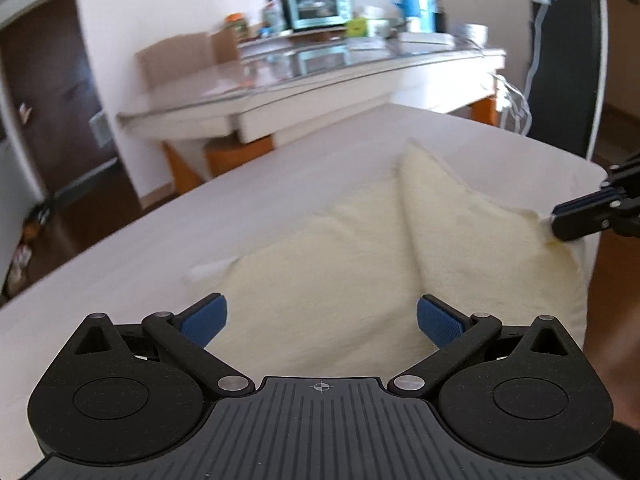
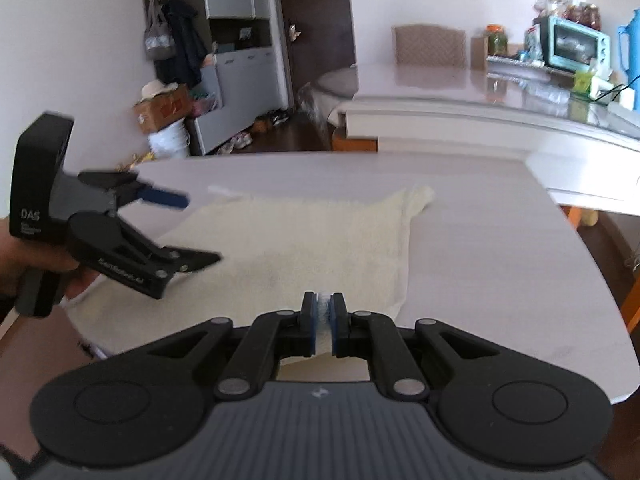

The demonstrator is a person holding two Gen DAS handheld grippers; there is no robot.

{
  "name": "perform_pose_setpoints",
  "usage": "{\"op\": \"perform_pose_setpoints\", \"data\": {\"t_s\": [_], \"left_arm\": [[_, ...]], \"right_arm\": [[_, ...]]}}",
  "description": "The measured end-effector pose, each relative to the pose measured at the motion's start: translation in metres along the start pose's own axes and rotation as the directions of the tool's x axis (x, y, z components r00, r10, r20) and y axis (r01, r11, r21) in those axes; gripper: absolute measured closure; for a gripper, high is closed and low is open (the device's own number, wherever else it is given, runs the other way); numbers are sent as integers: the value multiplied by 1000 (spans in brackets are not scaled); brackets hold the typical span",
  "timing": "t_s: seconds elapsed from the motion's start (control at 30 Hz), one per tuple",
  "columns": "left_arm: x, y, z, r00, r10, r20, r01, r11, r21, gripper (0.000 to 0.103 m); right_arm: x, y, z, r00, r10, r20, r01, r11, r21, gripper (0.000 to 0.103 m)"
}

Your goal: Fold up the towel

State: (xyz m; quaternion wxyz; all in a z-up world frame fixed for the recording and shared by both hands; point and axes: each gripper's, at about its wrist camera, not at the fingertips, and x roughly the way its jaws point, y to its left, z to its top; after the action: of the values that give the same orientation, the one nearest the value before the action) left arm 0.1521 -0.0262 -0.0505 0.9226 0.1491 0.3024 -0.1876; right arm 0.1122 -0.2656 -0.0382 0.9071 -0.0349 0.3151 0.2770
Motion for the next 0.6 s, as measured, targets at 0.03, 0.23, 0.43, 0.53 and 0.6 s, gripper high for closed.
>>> {"op": "perform_pose_setpoints", "data": {"t_s": [0.03,0.23,0.43,0.53,0.6], "left_arm": [[1,-2,1,1000,-6,0,6,1000,4,0],[10,-20,4,1000,8,-21,-6,999,53,0],[12,-21,4,998,39,-51,-37,998,43,0],[12,-21,4,997,51,-58,-49,998,38,0],[10,-21,5,996,62,-63,-60,998,29,0]], "right_arm": [[-1,0,-1,1000,5,-2,-5,1000,-7,89],[-11,-5,-9,1000,20,2,-20,996,-89,67],[-26,-9,-9,1000,16,3,-15,962,-272,60],[-30,-9,-11,1000,5,5,-2,919,-395,60],[-33,-13,-10,1000,2,2,-1,905,-426,60]]}}
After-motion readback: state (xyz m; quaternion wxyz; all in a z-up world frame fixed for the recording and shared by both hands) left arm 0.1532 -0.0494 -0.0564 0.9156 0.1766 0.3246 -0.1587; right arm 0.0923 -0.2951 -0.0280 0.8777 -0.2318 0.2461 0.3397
